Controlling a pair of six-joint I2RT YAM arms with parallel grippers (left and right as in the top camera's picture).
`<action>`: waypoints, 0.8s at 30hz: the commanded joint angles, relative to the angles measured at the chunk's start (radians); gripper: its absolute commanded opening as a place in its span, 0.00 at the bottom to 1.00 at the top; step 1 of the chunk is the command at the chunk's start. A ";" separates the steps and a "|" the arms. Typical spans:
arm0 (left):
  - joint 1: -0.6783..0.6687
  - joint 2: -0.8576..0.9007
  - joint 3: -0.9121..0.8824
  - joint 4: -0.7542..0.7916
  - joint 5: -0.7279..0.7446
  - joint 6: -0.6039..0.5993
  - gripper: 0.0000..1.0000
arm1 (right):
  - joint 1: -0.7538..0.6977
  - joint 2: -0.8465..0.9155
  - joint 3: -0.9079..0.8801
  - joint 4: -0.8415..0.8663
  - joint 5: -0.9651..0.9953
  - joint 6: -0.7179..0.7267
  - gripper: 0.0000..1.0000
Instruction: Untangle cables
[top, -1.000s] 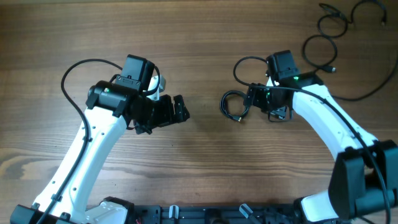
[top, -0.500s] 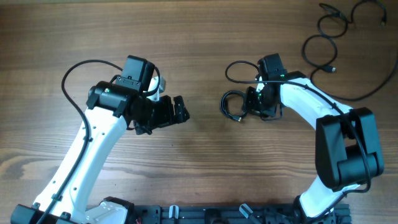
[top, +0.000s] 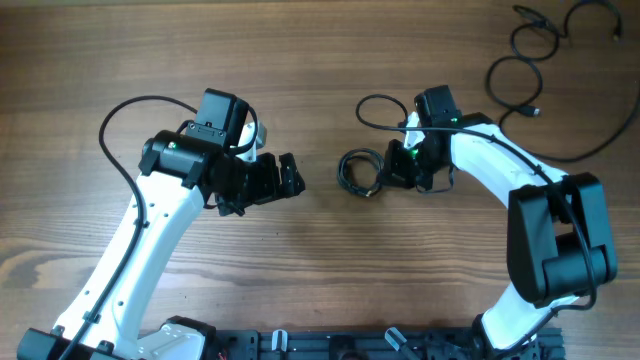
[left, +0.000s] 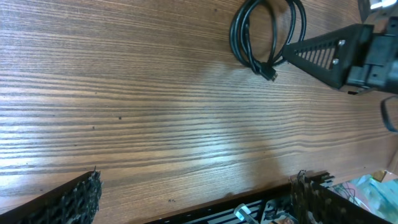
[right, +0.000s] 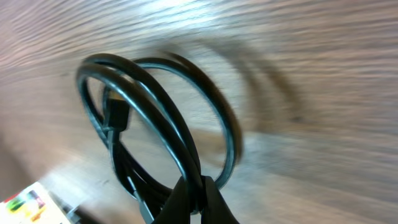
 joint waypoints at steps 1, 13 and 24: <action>-0.005 -0.001 -0.010 0.003 0.005 -0.010 1.00 | 0.003 -0.043 0.048 -0.024 -0.250 -0.064 0.04; -0.070 -0.001 -0.010 0.045 0.055 -0.040 1.00 | 0.014 -0.362 0.048 -0.099 -0.393 -0.061 0.04; -0.095 -0.001 -0.010 0.113 0.034 -0.083 1.00 | 0.095 -0.362 0.047 -0.124 -0.295 -0.066 0.04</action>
